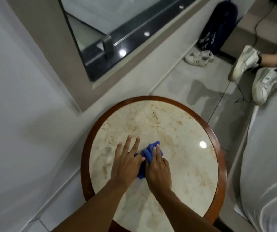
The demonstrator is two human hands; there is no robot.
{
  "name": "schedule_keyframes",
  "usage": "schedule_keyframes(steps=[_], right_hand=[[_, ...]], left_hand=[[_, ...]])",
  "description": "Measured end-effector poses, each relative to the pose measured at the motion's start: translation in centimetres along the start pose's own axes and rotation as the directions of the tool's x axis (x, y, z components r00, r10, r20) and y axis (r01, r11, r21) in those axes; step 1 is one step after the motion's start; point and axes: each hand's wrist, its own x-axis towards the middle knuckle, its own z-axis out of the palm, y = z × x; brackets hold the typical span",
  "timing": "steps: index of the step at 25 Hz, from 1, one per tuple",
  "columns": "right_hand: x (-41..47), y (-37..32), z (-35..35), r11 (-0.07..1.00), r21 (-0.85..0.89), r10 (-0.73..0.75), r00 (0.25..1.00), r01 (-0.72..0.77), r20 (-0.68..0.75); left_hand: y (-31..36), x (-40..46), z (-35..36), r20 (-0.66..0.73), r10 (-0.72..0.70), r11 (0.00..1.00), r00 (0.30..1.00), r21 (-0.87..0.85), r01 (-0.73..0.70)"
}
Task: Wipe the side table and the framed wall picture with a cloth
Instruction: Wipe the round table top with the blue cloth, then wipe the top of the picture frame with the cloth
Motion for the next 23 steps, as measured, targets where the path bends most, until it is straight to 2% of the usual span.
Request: schedule_keyframes(steps=[3,5,7,9,11,12,13,15,18,20,23], right_hand=[[-0.3,-5.6,-6.8,0.991,0.074,-0.107,0.99,0.114,-0.089],[-0.7,-10.4,-12.7,0.973,0.135,-0.168,0.973,0.189,-0.156],[-1.2,-15.6,-18.3,0.951,0.223,-0.164,0.96,0.216,-0.228],[-1.9,-22.2,-25.2,0.917,0.265,-0.212,0.928,0.297,-0.306],[-3.3,-29.6,-32.3,0.802,0.358,-0.277,0.828,0.479,-0.488],[-4.3,-33.5,-35.9,0.71,0.411,-0.288,0.768,0.572,-0.571],[-5.5,-37.2,-39.7,0.642,0.416,-0.301,0.711,0.644,-0.635],[-8.4,-44.7,-47.0,0.573,0.352,-0.354,0.61,0.741,-0.709],[-12.0,-54.9,-55.5,0.426,0.301,-0.376,0.469,0.853,-0.799],[-15.6,-62.0,-60.0,0.391,0.228,-0.347,0.372,0.892,-0.861],[-20.0,-70.4,-64.4,0.298,0.163,-0.336,0.263,0.941,-0.904]], left_hand=[[-2.1,-2.6,-8.7,-0.211,0.029,0.998,0.977,0.062,-0.016],[-4.2,-5.0,-16.9,-0.346,0.011,0.998,0.938,0.064,0.011],[-6.1,-7.4,-24.8,-0.452,0.006,0.997,0.892,0.071,0.029],[-8.2,-10.5,-33.6,-0.549,0.031,0.988,0.835,0.141,0.056],[-10.2,-14.3,-42.5,-0.656,0.06,0.974,0.752,0.204,0.1],[-11.4,-16.5,-46.9,-0.708,0.075,0.963,0.702,0.234,0.133],[-12.5,-18.8,-51.2,-0.747,0.073,0.95,0.661,0.253,0.181],[-15.0,-24.3,-59.4,-0.83,0.061,0.903,0.554,0.283,0.324],[-18.7,-32.4,-69.3,-0.914,0.04,0.842,0.403,0.248,0.479],[-21.6,-39.0,-74.9,-0.95,0.039,0.8,0.311,0.216,0.559],[-25.7,-47.3,-80.9,-0.964,0.049,0.708,0.261,0.218,0.672]])
